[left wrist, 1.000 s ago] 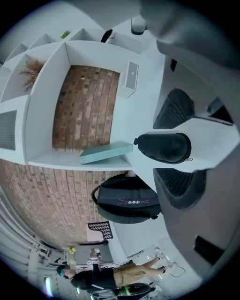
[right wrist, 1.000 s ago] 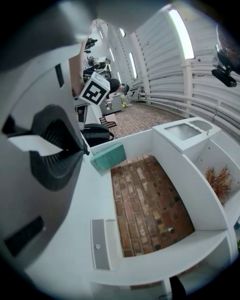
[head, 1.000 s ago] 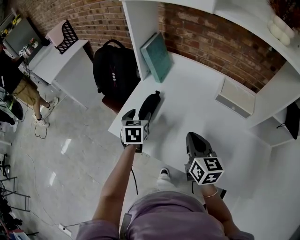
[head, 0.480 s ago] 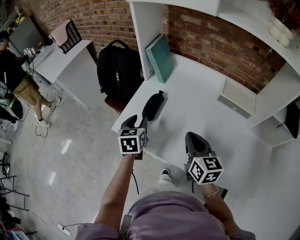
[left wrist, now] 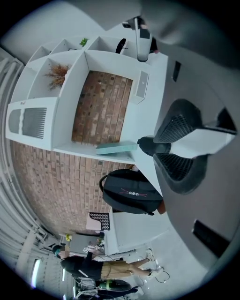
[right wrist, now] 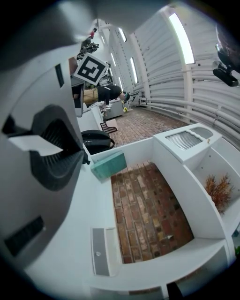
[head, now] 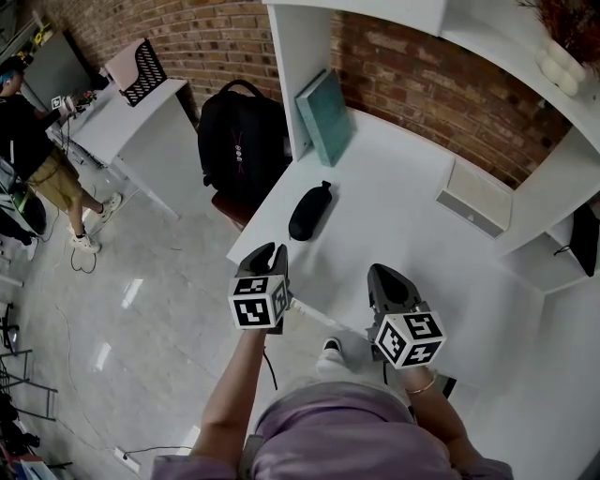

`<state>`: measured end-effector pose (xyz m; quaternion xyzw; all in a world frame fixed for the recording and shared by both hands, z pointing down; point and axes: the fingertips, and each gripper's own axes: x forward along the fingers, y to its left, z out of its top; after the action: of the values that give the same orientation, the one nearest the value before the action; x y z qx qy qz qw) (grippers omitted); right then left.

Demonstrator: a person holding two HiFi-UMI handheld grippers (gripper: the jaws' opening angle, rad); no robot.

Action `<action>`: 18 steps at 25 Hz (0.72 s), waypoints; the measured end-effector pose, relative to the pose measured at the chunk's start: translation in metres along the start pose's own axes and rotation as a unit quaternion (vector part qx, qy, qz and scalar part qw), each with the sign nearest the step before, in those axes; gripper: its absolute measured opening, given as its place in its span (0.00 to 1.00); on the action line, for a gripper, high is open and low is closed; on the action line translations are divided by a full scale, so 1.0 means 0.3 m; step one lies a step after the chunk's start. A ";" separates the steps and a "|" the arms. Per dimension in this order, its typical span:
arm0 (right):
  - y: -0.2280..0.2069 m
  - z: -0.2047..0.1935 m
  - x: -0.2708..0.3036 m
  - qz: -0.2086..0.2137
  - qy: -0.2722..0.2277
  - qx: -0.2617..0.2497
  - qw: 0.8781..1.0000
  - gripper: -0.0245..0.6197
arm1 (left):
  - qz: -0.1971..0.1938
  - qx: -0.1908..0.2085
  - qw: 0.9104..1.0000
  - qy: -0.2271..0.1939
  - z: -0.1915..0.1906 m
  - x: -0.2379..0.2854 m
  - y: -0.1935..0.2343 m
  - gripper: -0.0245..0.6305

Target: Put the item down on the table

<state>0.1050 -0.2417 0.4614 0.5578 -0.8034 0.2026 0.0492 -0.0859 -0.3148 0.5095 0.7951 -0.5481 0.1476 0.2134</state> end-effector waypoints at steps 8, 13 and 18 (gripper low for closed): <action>0.033 -0.002 0.009 0.009 0.000 -0.003 1.000 0.04 | 0.000 -0.004 1.000 -0.015 -0.010 -0.075 0.013 0.08; 0.044 -0.006 0.008 0.015 0.001 -0.004 1.000 0.04 | 0.004 -0.009 1.000 -0.023 -0.020 -0.113 0.027 0.04; 0.053 -0.006 0.005 0.015 0.001 -0.003 1.000 0.04 | 0.012 -0.024 0.999 -0.031 -0.028 -0.155 0.050 0.04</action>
<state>0.0897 -0.2376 0.4590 0.5449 -0.8124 0.2016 0.0487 -0.1166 -0.2776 0.4976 0.7876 -0.5670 0.1123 0.2135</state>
